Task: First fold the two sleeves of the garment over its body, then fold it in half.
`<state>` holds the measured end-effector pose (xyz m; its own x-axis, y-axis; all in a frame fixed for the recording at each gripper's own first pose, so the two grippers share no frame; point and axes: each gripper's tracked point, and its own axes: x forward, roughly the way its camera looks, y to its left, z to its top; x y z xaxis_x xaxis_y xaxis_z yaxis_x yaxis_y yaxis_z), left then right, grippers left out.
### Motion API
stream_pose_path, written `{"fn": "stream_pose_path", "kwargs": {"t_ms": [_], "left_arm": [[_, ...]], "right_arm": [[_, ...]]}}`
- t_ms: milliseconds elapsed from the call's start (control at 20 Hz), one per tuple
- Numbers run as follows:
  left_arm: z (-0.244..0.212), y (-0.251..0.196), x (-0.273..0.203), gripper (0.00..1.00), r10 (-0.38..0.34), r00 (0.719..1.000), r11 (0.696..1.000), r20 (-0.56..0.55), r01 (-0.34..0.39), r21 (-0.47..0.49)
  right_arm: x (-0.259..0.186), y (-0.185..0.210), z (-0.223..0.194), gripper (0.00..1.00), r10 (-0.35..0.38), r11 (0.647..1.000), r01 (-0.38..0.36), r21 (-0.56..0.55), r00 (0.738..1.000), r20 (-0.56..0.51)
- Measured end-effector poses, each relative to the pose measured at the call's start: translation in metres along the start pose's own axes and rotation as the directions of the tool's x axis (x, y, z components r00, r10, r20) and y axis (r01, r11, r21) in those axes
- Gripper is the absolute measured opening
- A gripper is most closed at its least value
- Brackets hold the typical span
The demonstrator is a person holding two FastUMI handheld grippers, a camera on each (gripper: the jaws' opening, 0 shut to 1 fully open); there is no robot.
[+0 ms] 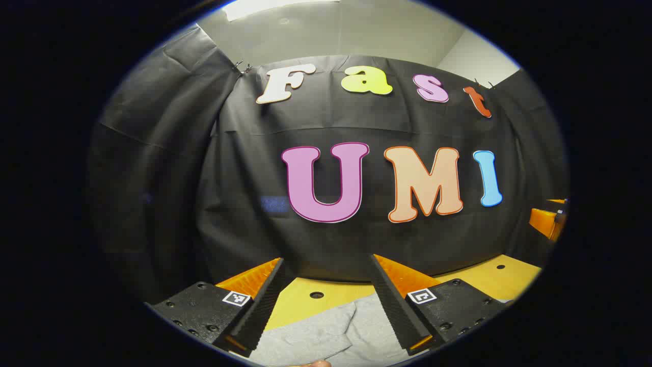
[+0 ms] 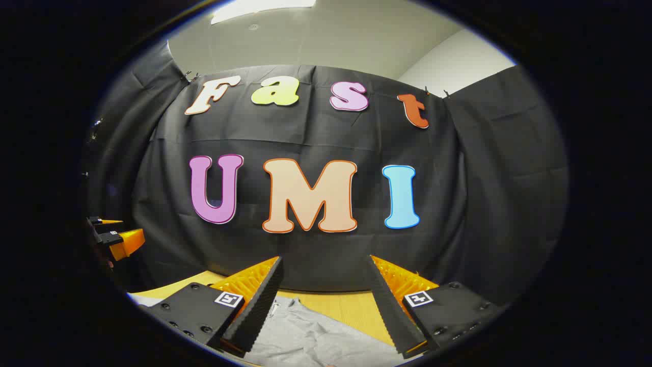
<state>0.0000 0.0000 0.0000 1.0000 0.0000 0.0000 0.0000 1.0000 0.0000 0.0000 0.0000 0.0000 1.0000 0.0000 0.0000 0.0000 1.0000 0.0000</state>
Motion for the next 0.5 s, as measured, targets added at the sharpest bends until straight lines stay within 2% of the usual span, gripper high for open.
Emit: {"fn": "stream_pose_path", "kwargs": {"t_ms": [50, 100, 150, 200, 250, 400, 450, 500], "left_arm": [[0.0013, 0.0, 0.0008, 0.95, -0.003, 1.0, 1.0, 0.0, 0.003, 0.0], [0.0009, -0.0003, 0.0001, 1.0, -0.006, 1.0, 1.0, 0.0, 0.006, 0.002], [0.0015, -0.0007, -0.0005, 0.95, -0.009, 1.0, 1.0, 0.002, 0.009, 0.004], [0.0023, -0.0003, -0.0007, 1.0, -0.011, 1.0, 1.0, 0.006, 0.011, 0.004], [0.003, -0.0003, -0.0009, 0.95, -0.013, 1.0, 1.0, 0.011, 0.013, 0.001], [0.0042, -0.0008, -0.0007, 0.95, -0.022, 1.0, 1.0, 0.018, 0.022, -0.002], [0.005, -0.0008, -0.0001, 1.0, -0.023, 1.0, 1.0, 0.018, 0.023, -0.001], [0.0035, -0.0009, 0.0002, 0.95, -0.025, 1.0, 1.0, 0.018, 0.025, -0.001]], "right_arm": [[-0.0019, 0.0017, 0.0007, 0.99, 0.005, 1.0, -0.005, -0.004, 1.0, 0.001], [-0.0016, 0.004, 0.001, 0.99, 0.01, 1.0, -0.01, -0.006, 1.0, 0.001], [-0.0013, 0.005, 0.0005, 1.0, 0.013, 1.0, -0.013, -0.009, 1.0, -0.003], [-0.0016, 0.0069, 0.0001, 0.98, 0.018, 1.0, -0.018, -0.014, 1.0, -0.008], [-0.0022, 0.0074, 0.0005, 0.99, 0.019, 1.0, -0.019, -0.022, 1.0, -0.009], [-0.0029, 0.0056, 0.0021, 1.0, 0.012, 0.999, -0.012, -0.036, 1.0, -0.008], [-0.0032, 0.0059, 0.0002, 1.0, 0.011, 0.999, -0.011, -0.039, 1.0, -0.013], [-0.004, 0.0057, -0.0016, 1.0, 0.011, 0.999, -0.012, -0.04, 1.0, -0.019]]}}
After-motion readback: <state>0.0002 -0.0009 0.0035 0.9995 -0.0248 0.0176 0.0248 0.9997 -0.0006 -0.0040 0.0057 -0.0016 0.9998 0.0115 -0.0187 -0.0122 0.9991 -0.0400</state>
